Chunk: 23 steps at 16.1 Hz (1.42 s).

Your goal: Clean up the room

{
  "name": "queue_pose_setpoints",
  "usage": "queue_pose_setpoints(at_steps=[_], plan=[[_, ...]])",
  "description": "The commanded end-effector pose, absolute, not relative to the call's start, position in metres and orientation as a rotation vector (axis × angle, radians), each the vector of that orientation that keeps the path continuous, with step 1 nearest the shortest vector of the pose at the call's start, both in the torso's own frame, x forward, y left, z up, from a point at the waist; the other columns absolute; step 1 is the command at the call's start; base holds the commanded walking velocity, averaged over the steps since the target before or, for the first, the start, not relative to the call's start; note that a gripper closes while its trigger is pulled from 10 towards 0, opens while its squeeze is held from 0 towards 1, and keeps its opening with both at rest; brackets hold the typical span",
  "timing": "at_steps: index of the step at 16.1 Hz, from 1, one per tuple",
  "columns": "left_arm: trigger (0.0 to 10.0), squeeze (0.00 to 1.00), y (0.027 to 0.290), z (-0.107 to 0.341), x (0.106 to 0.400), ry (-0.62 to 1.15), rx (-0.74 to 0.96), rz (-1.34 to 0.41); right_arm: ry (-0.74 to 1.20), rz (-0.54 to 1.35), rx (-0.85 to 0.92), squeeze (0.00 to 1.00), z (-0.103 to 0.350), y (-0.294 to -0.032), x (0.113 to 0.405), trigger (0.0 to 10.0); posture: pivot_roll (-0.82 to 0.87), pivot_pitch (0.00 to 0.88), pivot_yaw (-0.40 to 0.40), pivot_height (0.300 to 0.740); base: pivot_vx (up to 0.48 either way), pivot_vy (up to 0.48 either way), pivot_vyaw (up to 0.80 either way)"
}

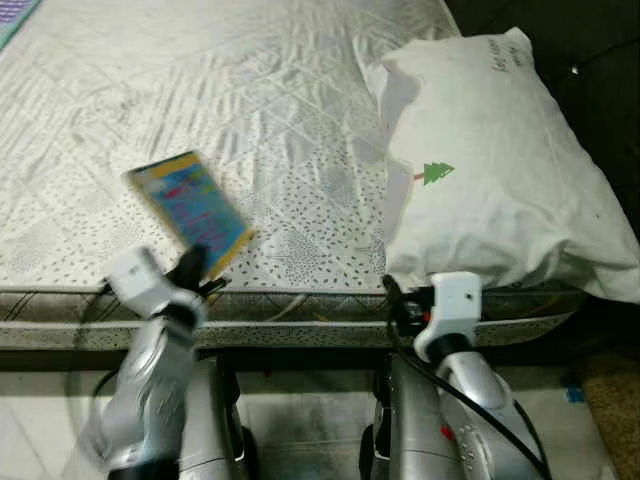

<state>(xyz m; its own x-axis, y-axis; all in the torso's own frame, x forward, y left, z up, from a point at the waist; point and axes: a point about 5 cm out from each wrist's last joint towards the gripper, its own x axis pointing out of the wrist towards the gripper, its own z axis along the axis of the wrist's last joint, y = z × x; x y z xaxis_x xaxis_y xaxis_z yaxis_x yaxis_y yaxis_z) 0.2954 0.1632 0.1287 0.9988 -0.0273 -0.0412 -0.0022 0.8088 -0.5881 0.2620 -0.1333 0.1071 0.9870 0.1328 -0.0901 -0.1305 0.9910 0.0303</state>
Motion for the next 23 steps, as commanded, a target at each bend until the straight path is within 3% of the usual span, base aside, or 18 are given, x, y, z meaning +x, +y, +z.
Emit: queue_pose_setpoints(at_steps=[1,4,6,7,11,14,17,23], plan=[[10.0,0.0,0.156,0.124,0.299,0.095,-0.669,-0.073,0.092,0.121,0.018,0.0,0.109,-0.138,0.258,10.0,-0.19,0.244,-0.055,0.539,0.0,0.0,0.0],[10.0,0.0,0.135,0.117,0.313,0.225,-0.839,-0.202,0.094,0.1,-0.021,0.0,0.111,-0.151,0.251,10.0,-0.23,0.252,-0.062,0.539,0.0,0.0,0.0],[10.0,0.0,0.11,0.105,0.312,0.459,-0.945,-0.378,0.094,0.092,-0.044,0.0,0.113,-0.155,0.248,10.0,-0.25,0.258,-0.066,0.539,0.0,0.0,0.0],[10.0,0.0,0.108,0.106,0.312,0.468,-0.955,-0.396,0.095,0.09,-0.048,0.0,0.113,-0.156,0.247,10.0,-0.25,0.258,-0.066,0.539,0.0,0.0,0.0],[10.0,0.0,0.089,0.106,0.285,0.639,-0.983,-0.628,0.107,0.084,-0.063,0.0,0.113,-0.16,0.244,10.0,-0.25,0.266,-0.067,0.539,0.0,0.0,0.0],[10.0,0.0,0.113,0.097,0.278,0.688,-0.943,-0.56,0.115,0.085,-0.067,0.0,0.113,-0.16,0.244,10.0,-0.24,0.27,-0.067,0.539,0.0,0.0,0.0],[10.0,0.0,0.152,0.1,0.289,0.627,-0.883,-0.438,0.12,0.081,-0.062,0.0,0.112,-0.16,0.245,10.0,-0.23,0.27,-0.069,0.539,0.0,0.0,0.0],[10.0,0.0,0.201,0.095,0.308,0.646,-0.756,-0.368,0.118,0.074,-0.062,0.0,0.114,-0.16,0.246,10.0,-0.24,0.278,-0.073,0.539,0.0,0.0,0.0]])
